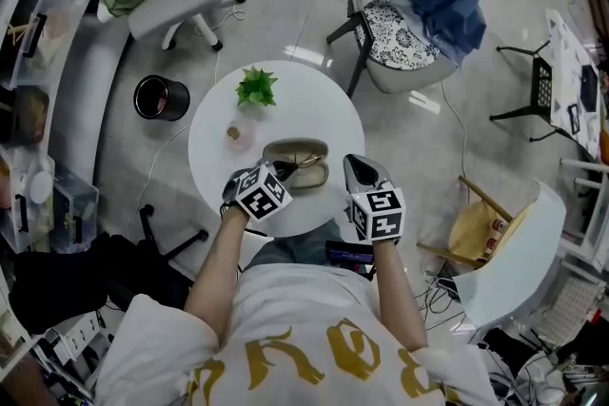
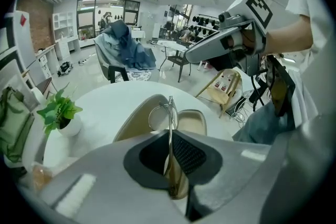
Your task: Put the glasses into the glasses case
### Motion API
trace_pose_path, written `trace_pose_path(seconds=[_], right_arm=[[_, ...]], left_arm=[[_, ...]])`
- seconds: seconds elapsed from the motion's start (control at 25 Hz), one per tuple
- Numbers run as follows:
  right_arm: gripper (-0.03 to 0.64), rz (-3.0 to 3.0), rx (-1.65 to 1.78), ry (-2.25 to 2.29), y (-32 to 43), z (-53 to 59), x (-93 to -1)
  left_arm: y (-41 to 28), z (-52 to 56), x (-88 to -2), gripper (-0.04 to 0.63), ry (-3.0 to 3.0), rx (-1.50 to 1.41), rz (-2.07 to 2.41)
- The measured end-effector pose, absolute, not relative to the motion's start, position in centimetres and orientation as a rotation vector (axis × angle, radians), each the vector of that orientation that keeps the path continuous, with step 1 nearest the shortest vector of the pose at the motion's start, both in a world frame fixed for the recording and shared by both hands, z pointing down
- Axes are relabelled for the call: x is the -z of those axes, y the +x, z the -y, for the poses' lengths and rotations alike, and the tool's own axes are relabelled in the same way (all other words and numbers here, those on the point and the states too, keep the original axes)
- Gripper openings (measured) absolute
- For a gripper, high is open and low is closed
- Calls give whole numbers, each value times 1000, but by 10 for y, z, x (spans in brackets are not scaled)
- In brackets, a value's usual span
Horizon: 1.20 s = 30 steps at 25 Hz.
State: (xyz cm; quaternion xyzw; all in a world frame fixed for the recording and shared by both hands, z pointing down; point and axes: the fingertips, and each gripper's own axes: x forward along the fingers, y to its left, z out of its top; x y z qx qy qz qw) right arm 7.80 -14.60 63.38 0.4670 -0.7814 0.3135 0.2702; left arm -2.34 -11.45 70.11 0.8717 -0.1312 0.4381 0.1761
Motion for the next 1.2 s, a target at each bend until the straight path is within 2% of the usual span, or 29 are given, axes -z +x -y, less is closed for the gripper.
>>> trace_pose_path(seconds=[0.52, 0.92, 1.2], right_arm=[[25, 2096, -872, 1265, 84, 157, -638], [25, 2102, -855, 1281, 87, 156, -630], [24, 2111, -836, 1327, 94, 156, -618]], left_arm=[[-13, 104, -728, 18, 2454, -1440, 218], [-15, 108, -728, 25, 2469, -1435, 238], [-9, 109, -722, 65, 2481, -1380, 267]])
